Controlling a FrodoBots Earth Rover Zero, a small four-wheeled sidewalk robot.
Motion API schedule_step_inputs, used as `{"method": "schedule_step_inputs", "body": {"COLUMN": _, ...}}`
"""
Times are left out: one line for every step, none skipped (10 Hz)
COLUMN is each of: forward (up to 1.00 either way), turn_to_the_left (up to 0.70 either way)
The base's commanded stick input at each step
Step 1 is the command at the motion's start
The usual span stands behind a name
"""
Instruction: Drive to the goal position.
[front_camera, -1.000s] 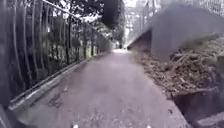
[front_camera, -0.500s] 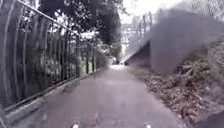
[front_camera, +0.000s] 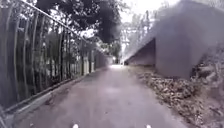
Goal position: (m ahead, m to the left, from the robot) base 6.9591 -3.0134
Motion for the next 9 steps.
{"method": "schedule_step_inputs", "body": {"forward": 1.00, "turn_to_the_left": 0.00}}
{"method": "schedule_step_inputs", "body": {"forward": 1.00, "turn_to_the_left": 0.00}}
{"method": "schedule_step_inputs", "body": {"forward": 1.00, "turn_to_the_left": -0.12}}
{"method": "schedule_step_inputs", "body": {"forward": 1.00, "turn_to_the_left": -0.13}}
{"method": "schedule_step_inputs", "body": {"forward": 1.00, "turn_to_the_left": -0.05}}
{"method": "schedule_step_inputs", "body": {"forward": 1.00, "turn_to_the_left": 0.00}}
{"method": "schedule_step_inputs", "body": {"forward": 1.00, "turn_to_the_left": 0.00}}
{"method": "schedule_step_inputs", "body": {"forward": 1.00, "turn_to_the_left": 0.00}}
{"method": "schedule_step_inputs", "body": {"forward": 1.00, "turn_to_the_left": 0.00}}
